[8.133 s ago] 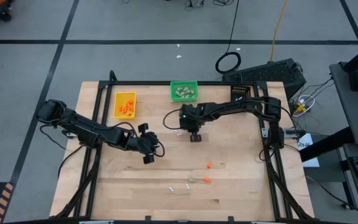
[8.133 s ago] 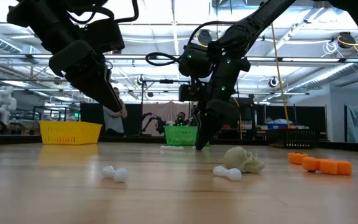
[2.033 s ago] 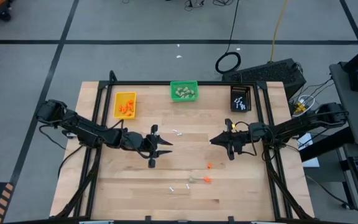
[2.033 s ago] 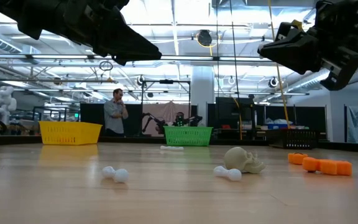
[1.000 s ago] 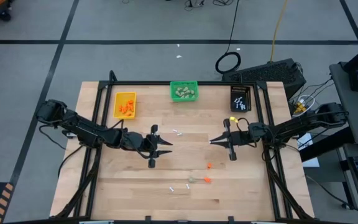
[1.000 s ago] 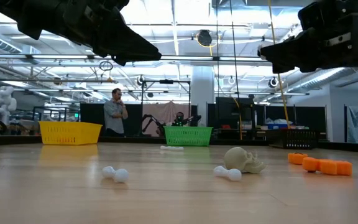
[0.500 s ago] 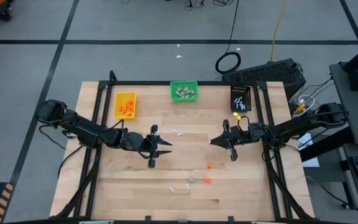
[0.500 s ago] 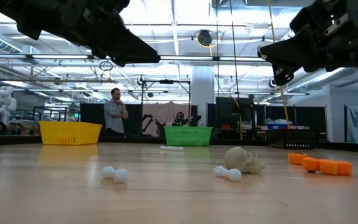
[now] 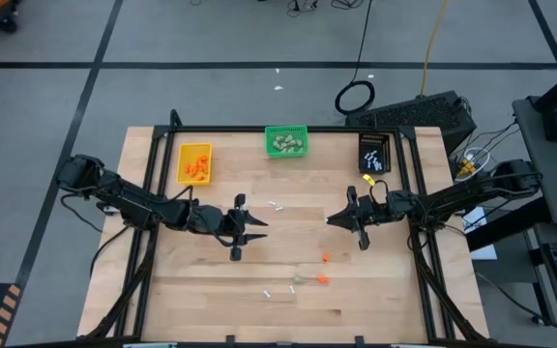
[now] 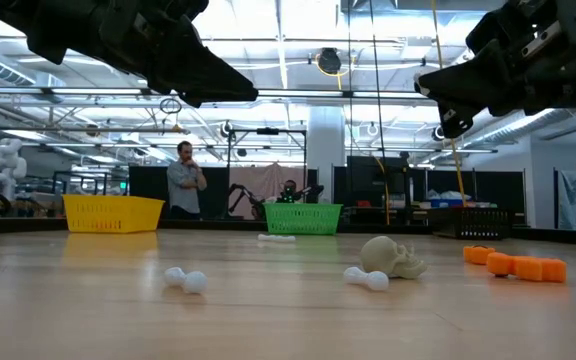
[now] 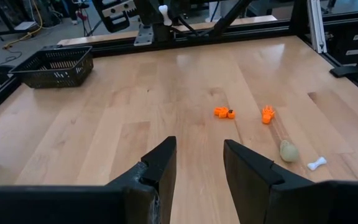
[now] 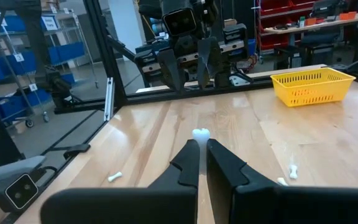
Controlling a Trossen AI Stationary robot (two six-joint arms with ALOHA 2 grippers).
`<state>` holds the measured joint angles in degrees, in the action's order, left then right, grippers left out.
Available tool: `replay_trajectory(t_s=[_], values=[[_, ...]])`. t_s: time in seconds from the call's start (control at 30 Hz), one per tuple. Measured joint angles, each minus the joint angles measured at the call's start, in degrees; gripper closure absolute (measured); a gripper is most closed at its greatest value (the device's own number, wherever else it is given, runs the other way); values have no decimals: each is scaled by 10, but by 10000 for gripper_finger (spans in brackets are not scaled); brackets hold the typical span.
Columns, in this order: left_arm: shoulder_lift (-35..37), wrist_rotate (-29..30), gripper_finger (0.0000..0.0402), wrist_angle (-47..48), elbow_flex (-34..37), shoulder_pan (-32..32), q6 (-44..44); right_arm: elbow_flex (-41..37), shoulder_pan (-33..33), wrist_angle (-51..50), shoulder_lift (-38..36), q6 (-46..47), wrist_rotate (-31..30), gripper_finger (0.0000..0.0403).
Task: Sort Halloween decoration
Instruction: Put the white bone toy into the black bin
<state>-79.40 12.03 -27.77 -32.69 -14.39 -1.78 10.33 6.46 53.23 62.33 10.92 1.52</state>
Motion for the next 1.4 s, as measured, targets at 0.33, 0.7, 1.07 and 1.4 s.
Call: replay_trajectory(t_s=[0.33,0.7,1.07,1.4], values=[[0,0,269,0,0,0,0,0,0,0,0,0,-2,403],[0,0,269,-1,0,0,0,30,-19,-24,0,-2,-46,403],[0,2,269,-4,0,0,0,227,-81,-472,0,4,-49,403],[0,2,269,-2,0,0,0,391,-159,-793,0,4,-117,403]])
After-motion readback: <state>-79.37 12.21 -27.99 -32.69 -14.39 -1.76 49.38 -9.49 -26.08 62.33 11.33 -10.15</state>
